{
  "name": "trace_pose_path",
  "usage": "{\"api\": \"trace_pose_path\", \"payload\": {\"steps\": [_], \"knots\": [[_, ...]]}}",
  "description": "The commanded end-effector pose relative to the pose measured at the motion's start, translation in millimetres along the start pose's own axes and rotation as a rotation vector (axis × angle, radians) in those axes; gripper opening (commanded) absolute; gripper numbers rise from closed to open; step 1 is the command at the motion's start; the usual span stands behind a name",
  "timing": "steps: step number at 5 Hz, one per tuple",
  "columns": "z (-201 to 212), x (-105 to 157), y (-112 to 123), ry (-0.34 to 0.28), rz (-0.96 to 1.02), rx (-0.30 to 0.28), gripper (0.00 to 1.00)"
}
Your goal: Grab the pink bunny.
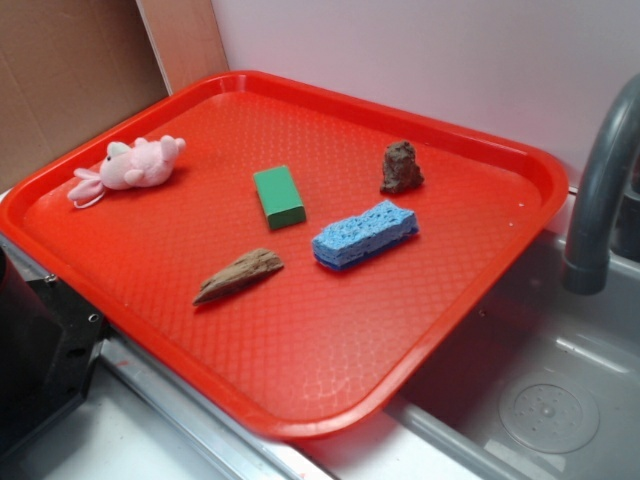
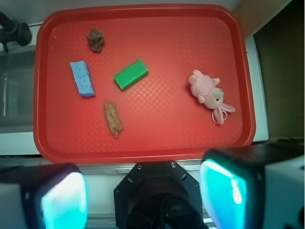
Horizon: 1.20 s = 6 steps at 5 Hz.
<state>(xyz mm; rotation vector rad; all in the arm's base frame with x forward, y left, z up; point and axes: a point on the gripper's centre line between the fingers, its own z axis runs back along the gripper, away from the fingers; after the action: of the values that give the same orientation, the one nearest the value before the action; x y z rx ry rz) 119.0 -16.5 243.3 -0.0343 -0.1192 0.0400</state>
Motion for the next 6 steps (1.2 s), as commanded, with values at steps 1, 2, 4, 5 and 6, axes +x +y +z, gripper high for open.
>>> {"api": "trace_pose_path", "payload": {"steps": [1,2,4,5,6], "knots": [[0,0,0,0.000,0.000,0.000,1.00],[-49,7,51,0.078,0.021,0.020,1.00],[-116,45,122,0.015,-0.276,0.051,1.00],[-157,68,140,0.010,-0.364,-0.001,1.00],[-186,57,126,-0.031,-0.460,-0.016,1.00]]}}
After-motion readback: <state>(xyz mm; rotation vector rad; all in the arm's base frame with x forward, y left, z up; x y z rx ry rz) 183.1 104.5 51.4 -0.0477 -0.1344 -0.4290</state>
